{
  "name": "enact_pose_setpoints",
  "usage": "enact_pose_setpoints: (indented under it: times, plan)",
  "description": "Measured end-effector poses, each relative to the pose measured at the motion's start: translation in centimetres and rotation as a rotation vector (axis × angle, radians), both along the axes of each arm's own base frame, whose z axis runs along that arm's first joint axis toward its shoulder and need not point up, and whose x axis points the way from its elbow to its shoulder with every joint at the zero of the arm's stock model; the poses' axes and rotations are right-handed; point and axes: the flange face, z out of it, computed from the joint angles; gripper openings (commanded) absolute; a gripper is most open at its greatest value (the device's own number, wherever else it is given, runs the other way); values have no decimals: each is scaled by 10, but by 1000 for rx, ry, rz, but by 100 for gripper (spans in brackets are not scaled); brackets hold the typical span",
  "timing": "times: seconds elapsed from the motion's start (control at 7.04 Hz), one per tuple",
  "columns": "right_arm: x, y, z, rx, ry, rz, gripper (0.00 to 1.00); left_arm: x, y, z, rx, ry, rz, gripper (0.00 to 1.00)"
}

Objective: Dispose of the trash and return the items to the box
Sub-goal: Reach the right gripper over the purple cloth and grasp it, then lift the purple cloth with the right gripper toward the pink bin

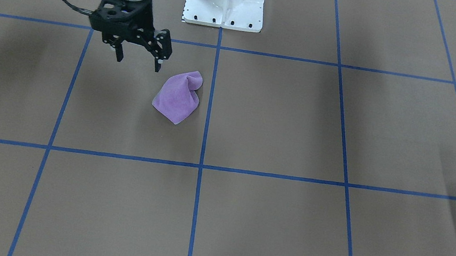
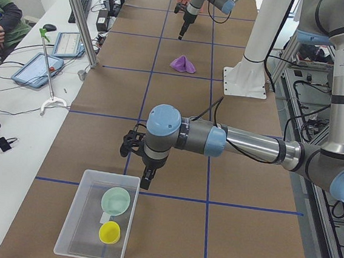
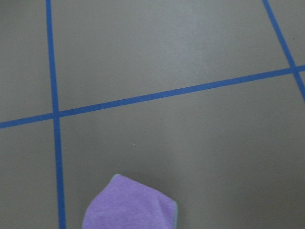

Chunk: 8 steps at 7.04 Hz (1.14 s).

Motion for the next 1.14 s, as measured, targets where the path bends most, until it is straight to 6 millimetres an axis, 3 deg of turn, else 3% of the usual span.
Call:
enact_pose_setpoints:
  times: [0.14, 0.28, 0.43, 0.71, 0.85, 0.99, 1.14]
  plan:
    - [-41, 3, -14, -8, 11, 23, 88, 0, 0, 2, -2, 0, 0, 98]
    - [-70, 7, -20, -8, 29, 34, 64, 0, 1, 4, -5, 1, 1, 98]
    - [-86, 15, -18, -1, 48, 34, 57, 0, 2, 6, -7, 1, 1, 98]
    - [-99, 29, -5, 12, 80, 26, 57, 0, 3, 9, -13, 2, 1, 98]
    - [-102, 33, 0, 12, 88, 20, 34, 0, 3, 9, -14, 2, 0, 98]
    - [-103, 35, 2, 12, 91, 17, 0, 1, 2, 10, -15, 1, 1, 98]
    - [-104, 36, 2, 13, 91, 17, 0, 1, 2, 12, -12, 1, 2, 98]
